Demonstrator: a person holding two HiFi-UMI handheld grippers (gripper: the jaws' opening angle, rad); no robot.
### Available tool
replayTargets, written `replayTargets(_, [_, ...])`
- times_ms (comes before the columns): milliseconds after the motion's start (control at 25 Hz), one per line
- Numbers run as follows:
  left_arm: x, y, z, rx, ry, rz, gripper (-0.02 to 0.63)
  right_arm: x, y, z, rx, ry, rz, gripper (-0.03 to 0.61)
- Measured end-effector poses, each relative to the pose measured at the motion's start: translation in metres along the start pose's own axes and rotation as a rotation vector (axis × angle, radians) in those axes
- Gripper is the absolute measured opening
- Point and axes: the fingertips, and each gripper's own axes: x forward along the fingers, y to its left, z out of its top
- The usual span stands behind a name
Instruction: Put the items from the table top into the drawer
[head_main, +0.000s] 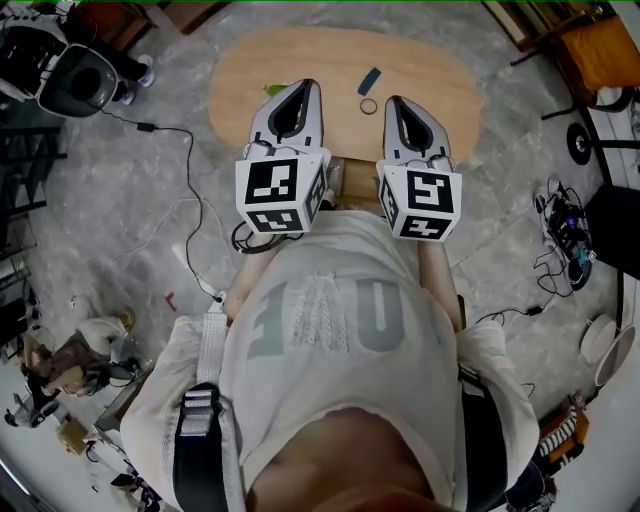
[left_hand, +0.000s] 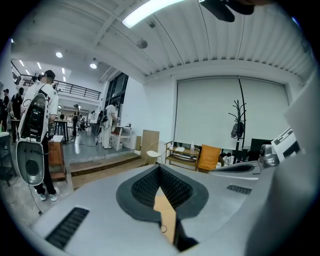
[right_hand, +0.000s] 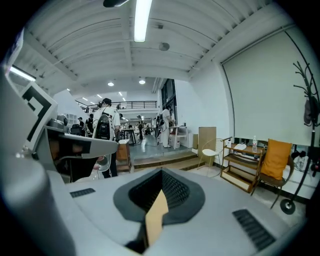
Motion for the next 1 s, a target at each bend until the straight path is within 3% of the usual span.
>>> replayTargets(400, [0.018, 0.013, -0.001, 0.023, 0.011, -0.034, 0.008, 0.013, 0.007, 0.003, 0.056, -0.019, 0.005, 0.005])
replayTargets(600, [0.03, 0.018, -0.017, 0.073, 0.054, -0.071, 0.008, 0.031, 0.005, -0.01, 0.064, 0.005, 0.009, 0.005])
replayTargets(800, [0.07, 0.023, -0.047, 0.048, 0.083, -0.113, 0.008, 0.076, -0.011, -0.041, 0.049, 0.057, 0.045, 0.005])
replayTargets(1000, [0.121, 0.036, -0.112, 0.003, 0.09, -0.131, 0.008, 0.155, -0.027, -0.133, 0.02, 0.151, 0.105, 0.238])
